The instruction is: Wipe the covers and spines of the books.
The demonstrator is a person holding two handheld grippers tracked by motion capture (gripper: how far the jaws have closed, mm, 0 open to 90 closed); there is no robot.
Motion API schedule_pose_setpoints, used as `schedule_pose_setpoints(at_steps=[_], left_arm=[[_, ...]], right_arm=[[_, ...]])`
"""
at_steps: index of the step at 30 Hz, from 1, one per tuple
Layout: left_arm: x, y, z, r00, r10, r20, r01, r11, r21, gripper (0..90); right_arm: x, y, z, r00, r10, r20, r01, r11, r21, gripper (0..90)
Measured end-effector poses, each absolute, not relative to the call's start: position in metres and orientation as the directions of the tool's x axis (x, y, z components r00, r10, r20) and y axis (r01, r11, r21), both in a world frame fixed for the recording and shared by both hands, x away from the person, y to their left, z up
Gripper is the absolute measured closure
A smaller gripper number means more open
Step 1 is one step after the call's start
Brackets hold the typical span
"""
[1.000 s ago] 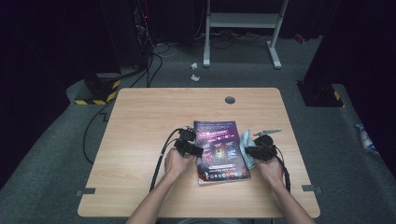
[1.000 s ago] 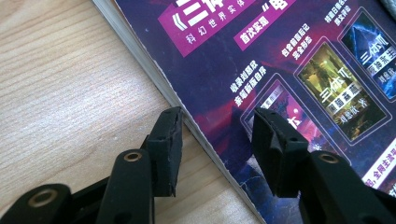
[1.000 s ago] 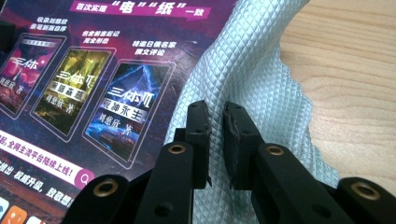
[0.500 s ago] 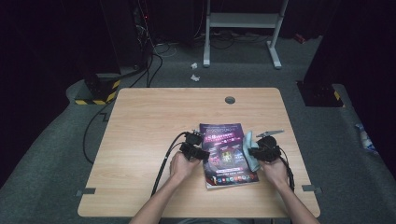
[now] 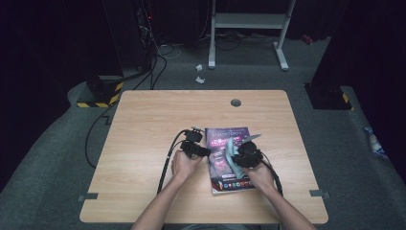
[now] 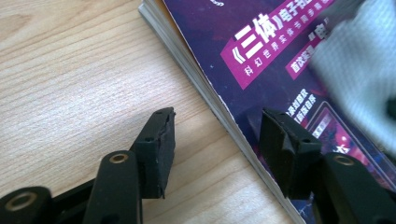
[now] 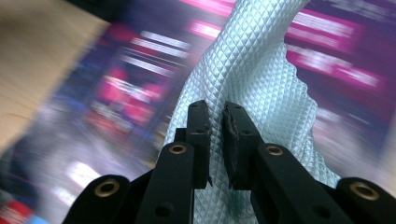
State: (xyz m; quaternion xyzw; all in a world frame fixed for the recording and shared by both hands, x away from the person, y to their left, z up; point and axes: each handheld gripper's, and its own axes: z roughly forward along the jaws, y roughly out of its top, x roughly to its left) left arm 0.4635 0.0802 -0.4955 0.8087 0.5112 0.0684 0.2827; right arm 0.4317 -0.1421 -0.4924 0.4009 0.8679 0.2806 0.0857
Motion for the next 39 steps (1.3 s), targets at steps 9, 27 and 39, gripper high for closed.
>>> schedule_pose_setpoints(at_steps=[9, 27, 39], left_arm=[[0.464, 0.081, -0.498, 0.476, 0.86, -0.186, 0.787, -0.322, 0.526, 44.1], [0.464, 0.082, -0.499, 0.495, 0.847, -0.194, 0.775, -0.33, 0.539, 48.7], [0.464, 0.082, -0.499, 0.495, 0.847, -0.195, 0.776, -0.33, 0.537, 48.6]], right_arm=[[0.422, -0.104, -0.492, -0.739, 0.671, 0.061, 0.586, 0.595, 0.551, 81.2], [0.44, -0.197, -0.489, -0.547, 0.837, -0.016, 0.696, 0.466, 0.547, 81.4], [0.425, -0.094, -0.492, -0.75, 0.661, 0.033, 0.566, 0.615, 0.549, 81.4]])
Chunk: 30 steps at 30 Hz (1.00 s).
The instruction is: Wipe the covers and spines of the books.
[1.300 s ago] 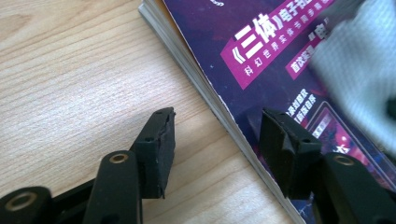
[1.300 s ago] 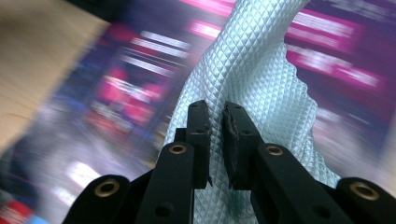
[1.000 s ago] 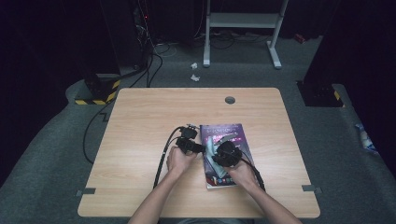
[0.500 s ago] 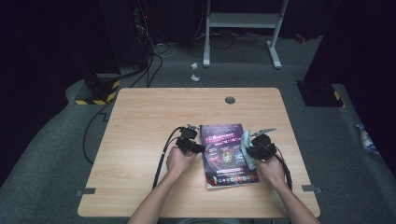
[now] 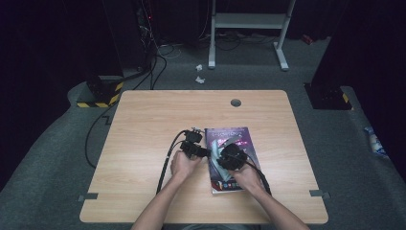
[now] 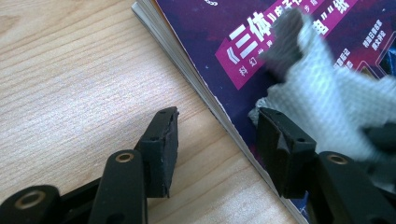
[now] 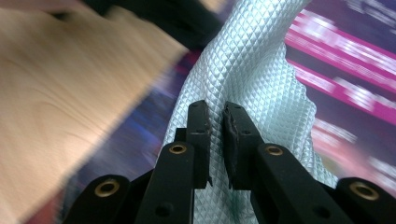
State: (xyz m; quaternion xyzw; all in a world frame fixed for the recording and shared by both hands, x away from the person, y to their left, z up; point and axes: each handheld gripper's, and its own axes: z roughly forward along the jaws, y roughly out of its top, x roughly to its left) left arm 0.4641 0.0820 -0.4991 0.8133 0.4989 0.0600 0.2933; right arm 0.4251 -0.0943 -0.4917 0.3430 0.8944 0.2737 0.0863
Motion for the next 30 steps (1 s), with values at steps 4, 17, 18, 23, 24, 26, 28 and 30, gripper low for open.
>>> schedule_pose_setpoints(at_steps=[4, 17, 18, 23, 24, 26, 28, 30], left_arm=[[0.464, 0.082, -0.499, 0.498, 0.845, -0.195, 0.774, -0.332, 0.539, 48.7], [0.465, 0.081, -0.5, 0.492, 0.844, -0.213, 0.778, -0.315, 0.544, 52.0], [0.466, 0.08, -0.5, 0.493, 0.842, -0.218, 0.777, -0.313, 0.546, 52.9], [0.464, 0.079, -0.5, 0.514, 0.828, -0.225, 0.769, -0.328, 0.548, 60.9], [0.463, 0.077, -0.499, 0.516, 0.826, -0.227, 0.769, -0.33, 0.548, 62.8], [0.461, 0.075, -0.499, 0.533, 0.818, -0.219, 0.761, -0.35, 0.546, 65.5], [0.46, 0.074, -0.498, 0.538, 0.816, -0.211, 0.759, -0.36, 0.542, 65.6], [0.456, 0.073, -0.497, 0.548, 0.812, -0.202, 0.755, -0.376, 0.538, 65.7]], right_arm=[[0.425, -0.094, -0.492, -0.75, 0.66, 0.05, 0.573, 0.609, 0.548, 81.3], [0.45, -0.206, -0.49, -0.519, 0.854, 0.038, 0.721, 0.413, 0.557, 81.4], [0.452, -0.209, -0.491, -0.502, 0.863, 0.052, 0.731, 0.391, 0.56, 81.2], [0.456, -0.213, -0.493, -0.483, 0.872, 0.077, 0.739, 0.359, 0.57, 81.0], [0.455, -0.213, -0.493, -0.479, 0.874, 0.08, 0.74, 0.353, 0.573, 81.1], [0.453, -0.213, -0.493, -0.493, 0.868, 0.064, 0.735, 0.376, 0.565, 81.3], [0.451, -0.212, -0.492, -0.501, 0.864, 0.059, 0.731, 0.386, 0.562, 81.3], [0.445, -0.213, -0.492, -0.514, 0.856, 0.053, 0.727, 0.402, 0.557, 81.3]])
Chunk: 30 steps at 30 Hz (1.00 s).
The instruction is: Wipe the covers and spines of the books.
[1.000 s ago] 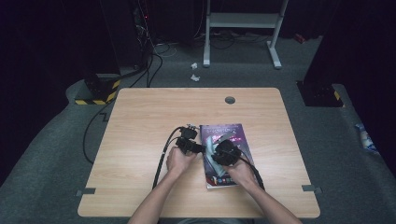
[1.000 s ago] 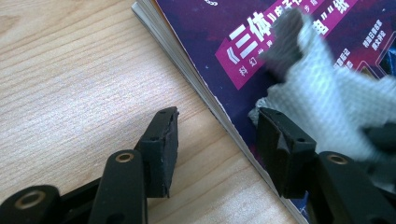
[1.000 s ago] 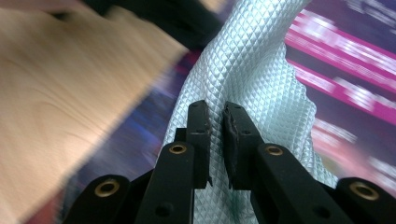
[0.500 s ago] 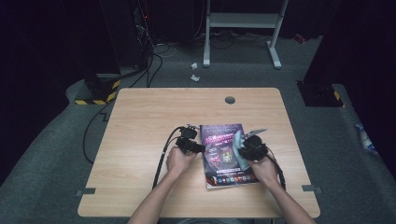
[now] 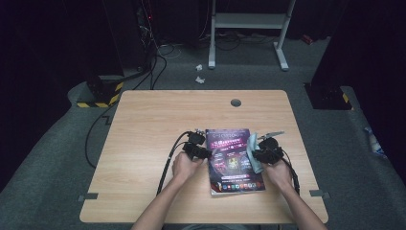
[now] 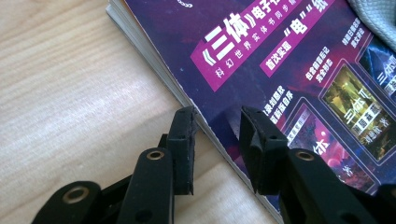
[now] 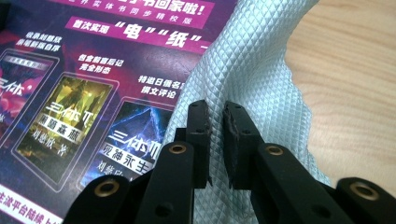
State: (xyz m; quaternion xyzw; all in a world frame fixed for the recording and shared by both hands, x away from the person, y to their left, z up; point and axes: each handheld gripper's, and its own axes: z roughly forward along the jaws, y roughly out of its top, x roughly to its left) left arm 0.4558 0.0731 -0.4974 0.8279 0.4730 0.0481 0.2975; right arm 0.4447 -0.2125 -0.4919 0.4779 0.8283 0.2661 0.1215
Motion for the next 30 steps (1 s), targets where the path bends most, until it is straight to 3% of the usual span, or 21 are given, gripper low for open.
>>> schedule_pose_setpoints(at_steps=[7, 11, 18, 30], left_arm=[[0.442, 0.075, -0.496, 0.553, 0.802, -0.225, 0.766, -0.384, 0.515, 65.4], [0.45, 0.08, -0.495, 0.506, 0.829, -0.236, 0.783, -0.327, 0.529, 56.6], [0.461, 0.077, -0.494, 0.501, 0.844, -0.19, 0.778, -0.344, 0.525, 54.0], [0.464, 0.079, -0.497, 0.505, 0.838, -0.206, 0.786, -0.348, 0.512, 51.9]], right_arm=[[0.43, -0.213, -0.49, -0.546, 0.837, 0.035, 0.713, 0.443, 0.544, 81.3], [0.437, -0.209, -0.487, -0.541, 0.84, 0.026, 0.722, 0.449, 0.526, 81.1], [0.446, -0.192, -0.488, -0.548, 0.837, 0.002, 0.714, 0.466, 0.522, 81.4], [0.437, -0.11, -0.491, -0.683, 0.728, 0.065, 0.638, 0.55, 0.539, 81.4]])
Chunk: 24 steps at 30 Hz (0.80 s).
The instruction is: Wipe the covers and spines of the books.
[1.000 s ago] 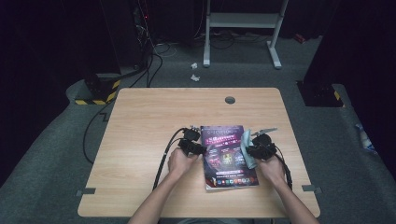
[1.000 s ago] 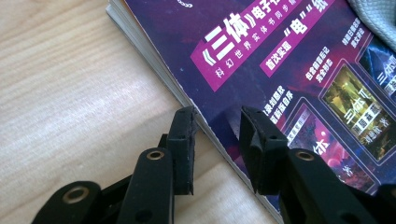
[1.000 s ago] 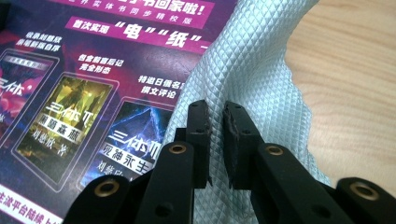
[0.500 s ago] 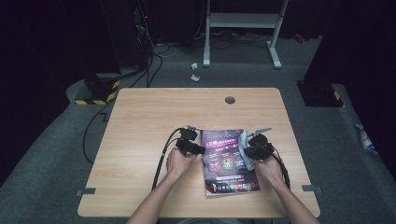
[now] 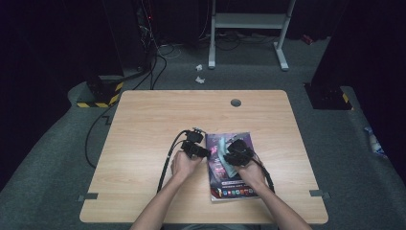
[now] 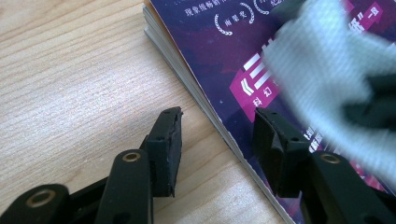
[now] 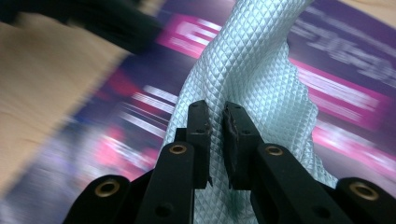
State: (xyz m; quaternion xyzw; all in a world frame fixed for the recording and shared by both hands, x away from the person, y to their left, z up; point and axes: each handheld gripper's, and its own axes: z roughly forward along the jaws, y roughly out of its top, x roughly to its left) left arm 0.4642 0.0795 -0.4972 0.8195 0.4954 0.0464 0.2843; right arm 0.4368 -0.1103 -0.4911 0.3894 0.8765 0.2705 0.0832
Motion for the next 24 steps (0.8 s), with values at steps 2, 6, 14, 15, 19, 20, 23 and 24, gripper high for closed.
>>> schedule_pose_setpoints(at_steps=[2, 6, 14, 15, 19, 20, 23, 24], left_arm=[[0.464, 0.079, -0.497, 0.504, 0.84, -0.201, 0.784, -0.348, 0.514, 51.6], [0.464, 0.079, -0.497, 0.508, 0.838, -0.199, 0.781, -0.351, 0.516, 50.9], [0.463, 0.079, -0.498, 0.502, 0.839, -0.208, 0.782, -0.338, 0.524, 50.6], [0.463, 0.079, -0.498, 0.502, 0.84, -0.208, 0.781, -0.337, 0.525, 50.6], [0.463, 0.08, -0.498, 0.505, 0.838, -0.205, 0.78, -0.342, 0.524, 50.6], [0.463, 0.08, -0.498, 0.505, 0.838, -0.205, 0.78, -0.342, 0.524, 50.6], [0.463, 0.08, -0.498, 0.505, 0.838, -0.206, 0.781, -0.341, 0.523, 50.7], [0.463, 0.08, -0.498, 0.502, 0.839, -0.209, 0.781, -0.337, 0.525, 50.7]], right_arm=[[0.434, -0.094, -0.492, -0.712, 0.699, 0.064, 0.611, 0.573, 0.546, 81.4], [0.434, -0.091, -0.492, -0.718, 0.692, 0.075, 0.611, 0.574, 0.545, 81.3], [0.444, -0.166, -0.489, -0.601, 0.799, 0.032, 0.692, 0.499, 0.522, 81.5], [0.444, -0.178, -0.488, -0.568, 0.822, 0.036, 0.713, 0.471, 0.519, 81.4], [0.445, -0.21, -0.488, -0.514, 0.857, 0.041, 0.74, 0.419, 0.526, 81.5], [0.444, -0.21, -0.488, -0.514, 0.857, 0.04, 0.739, 0.418, 0.529, 81.6], [0.442, -0.197, -0.488, -0.532, 0.846, 0.006, 0.72, 0.449, 0.528, 81.6], [0.443, -0.193, -0.488, -0.545, 0.838, 0.009, 0.714, 0.458, 0.53, 81.7]])
